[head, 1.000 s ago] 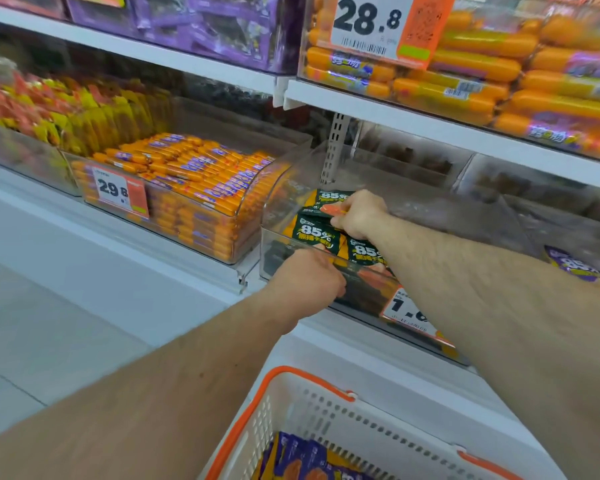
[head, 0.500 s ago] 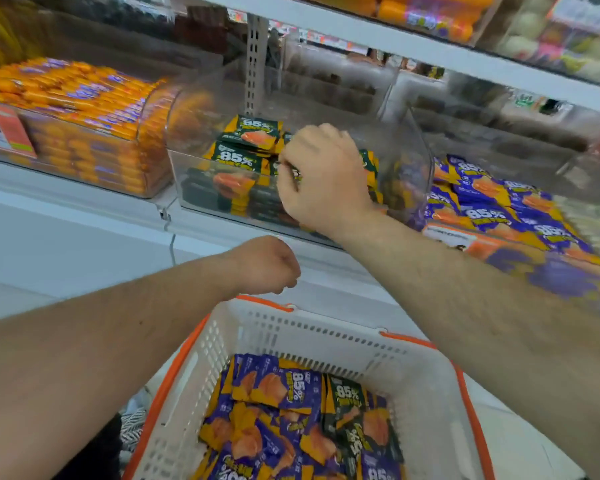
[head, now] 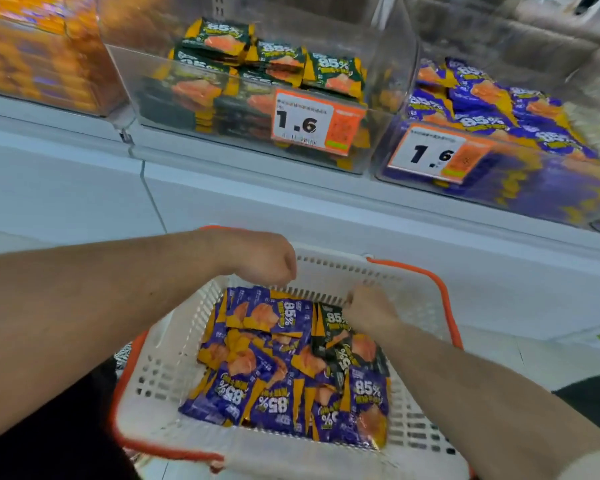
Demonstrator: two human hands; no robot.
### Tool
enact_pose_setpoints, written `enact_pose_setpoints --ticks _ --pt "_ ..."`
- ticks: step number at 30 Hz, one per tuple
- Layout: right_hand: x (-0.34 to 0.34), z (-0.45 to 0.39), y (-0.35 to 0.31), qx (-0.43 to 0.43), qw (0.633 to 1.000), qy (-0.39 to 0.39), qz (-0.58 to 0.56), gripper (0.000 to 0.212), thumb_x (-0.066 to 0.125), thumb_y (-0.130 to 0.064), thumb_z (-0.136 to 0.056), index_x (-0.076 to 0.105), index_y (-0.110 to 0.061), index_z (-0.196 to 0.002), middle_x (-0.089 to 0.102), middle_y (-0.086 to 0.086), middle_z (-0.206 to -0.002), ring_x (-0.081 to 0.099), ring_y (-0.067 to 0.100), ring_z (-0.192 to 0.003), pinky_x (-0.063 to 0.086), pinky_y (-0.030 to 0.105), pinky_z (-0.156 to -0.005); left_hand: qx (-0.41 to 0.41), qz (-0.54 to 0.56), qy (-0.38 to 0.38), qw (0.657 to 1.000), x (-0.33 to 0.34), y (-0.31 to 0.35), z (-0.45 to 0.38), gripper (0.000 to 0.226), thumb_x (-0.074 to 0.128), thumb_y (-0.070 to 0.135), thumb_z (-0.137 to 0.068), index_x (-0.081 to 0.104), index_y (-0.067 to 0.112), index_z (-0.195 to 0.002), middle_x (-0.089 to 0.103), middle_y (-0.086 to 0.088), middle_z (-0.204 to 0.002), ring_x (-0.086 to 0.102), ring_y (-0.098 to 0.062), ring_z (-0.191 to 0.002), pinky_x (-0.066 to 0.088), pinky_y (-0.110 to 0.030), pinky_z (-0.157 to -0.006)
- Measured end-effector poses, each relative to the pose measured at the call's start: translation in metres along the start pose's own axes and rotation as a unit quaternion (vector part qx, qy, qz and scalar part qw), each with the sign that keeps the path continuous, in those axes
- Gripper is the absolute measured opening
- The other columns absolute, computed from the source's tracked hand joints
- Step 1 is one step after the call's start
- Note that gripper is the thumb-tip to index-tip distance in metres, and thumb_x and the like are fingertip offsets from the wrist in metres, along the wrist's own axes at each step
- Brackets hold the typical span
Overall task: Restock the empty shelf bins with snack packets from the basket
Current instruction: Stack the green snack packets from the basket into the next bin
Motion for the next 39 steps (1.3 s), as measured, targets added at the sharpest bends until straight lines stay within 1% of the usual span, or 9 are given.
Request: enact_pose_setpoints --ticks 2,5,12,19,26,29,31,36,39 --pt "0.036 0.006 0.014 -0.014 0.991 -0.087 0.102 0.021 0.064 -0.02 -0.083 0.064 -0.015 -0.104 0.066 0.004 -0.104 0.06 0.02 -0.086 0.056 0.033 -0.075 -0.003 -0.02 -0.008 1.0 0.004 0.0 -0.001 0.019 0.049 0.026 -0.087 0.067 0.024 -0.093 0.067 -0.001 -0.106 0.054 -0.016 -0.084 0.05 -0.036 -0.085" --pt "0.064 0.012 0.022 -0.047 0.979 -0.125 0.155 0.035 0.058 -0.014 -0.085 0.056 -0.019 -0.12 0.055 0.003 -0.129 0.054 0.023 -0.112 0.046 0.032 -0.085 -0.017 -0.025 -0.013 0.999 0.009 0.002 -0.003 0.028 0.048 0.018 -0.092 0.068 0.018 -0.111 0.067 0.001 -0.113 0.061 -0.016 -0.092 0.052 -0.033 -0.085" --pt "0.094 0.017 0.03 -0.045 0.976 -0.17 0.128 0.068 0.062 -0.002 -0.082 0.044 -0.038 -0.137 0.051 0.007 -0.13 0.057 0.027 -0.114 0.049 0.033 -0.081 -0.024 -0.01 -0.02 0.999 0.015 0.004 -0.011 0.027 0.046 0.015 -0.095 0.064 0.025 -0.113 0.059 0.013 -0.1 0.053 -0.002 -0.079 0.039 -0.018 -0.063" --pt "0.069 0.014 0.009 -0.099 0.965 -0.13 0.204 0.032 0.057 -0.013 -0.091 0.064 -0.03 -0.117 0.065 0.004 -0.115 0.063 0.026 -0.103 0.052 0.033 -0.087 -0.018 -0.005 -0.012 1.0 0.006 -0.001 -0.009 0.028 0.048 0.017 -0.095 0.063 0.026 -0.117 0.061 0.01 -0.111 0.058 -0.007 -0.093 0.047 -0.025 -0.079" --pt "-0.022 0.013 -0.026 -0.093 0.991 -0.088 -0.025 0.013 0.059 -0.023 -0.091 0.068 -0.026 -0.1 0.07 -0.003 -0.098 0.063 0.015 -0.09 0.053 0.028 -0.074 -0.026 -0.053 -0.033 0.998 -0.005 -0.031 0.004 0.044 0.061 0.03 -0.093 0.05 0.03 -0.135 0.053 0.006 -0.136 0.052 -0.014 -0.117 0.041 -0.027 -0.095" --pt "-0.059 0.022 -0.044 -0.104 0.978 -0.052 -0.172 0.011 0.058 -0.017 -0.095 0.068 -0.021 -0.099 0.069 -0.009 -0.086 0.063 -0.001 -0.075 0.045 0.011 -0.06 -0.035 -0.047 -0.047 0.997 -0.007 -0.043 0.01 0.062 0.065 0.043 -0.09 0.039 0.028 -0.144 0.05 0.006 -0.14 0.05 -0.015 -0.121 0.04 -0.03 -0.102" --pt "-0.086 0.025 -0.056 -0.125 0.966 -0.003 -0.224 0.011 0.059 -0.016 -0.095 0.068 -0.015 -0.101 0.068 -0.006 -0.09 0.065 0.007 -0.084 0.046 0.018 -0.069 -0.034 -0.015 -0.035 0.999 -0.014 -0.045 0.013 0.07 0.066 0.048 -0.088 0.036 0.023 -0.146 0.05 0.005 -0.141 0.05 -0.016 -0.123 0.041 -0.032 -0.104" --pt "-0.135 0.041 -0.085 -0.159 0.909 0.034 -0.384 0.012 0.061 -0.01 -0.093 0.069 -0.019 -0.091 0.074 0.006 -0.096 0.069 0.028 -0.095 0.053 0.053 -0.089 0.062 0.157 0.067 0.983 -0.048 -0.028 0.024 0.037 0.069 0.031 -0.089 0.061 0.013 -0.12 0.068 -0.004 -0.113 0.062 -0.019 -0.105 0.049 -0.032 -0.091" --pt "-0.174 0.059 -0.1 -0.192 0.878 0.099 -0.427 0.013 0.06 -0.009 -0.094 0.064 -0.021 -0.089 0.072 -0.001 -0.085 0.068 0.017 -0.085 0.054 0.028 -0.084 0.063 0.283 0.176 0.941 -0.086 -0.033 0.038 0.02 0.064 0.017 -0.093 0.067 0.005 -0.109 0.071 -0.009 -0.096 0.064 -0.015 -0.078 0.053 -0.028 -0.071"
Point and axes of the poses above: each hand's wrist, its own z-axis away from the middle knuckle, its own x-axis out of the palm, y = z × x, the point moved 9 cm from there along -z, towards the middle knuckle
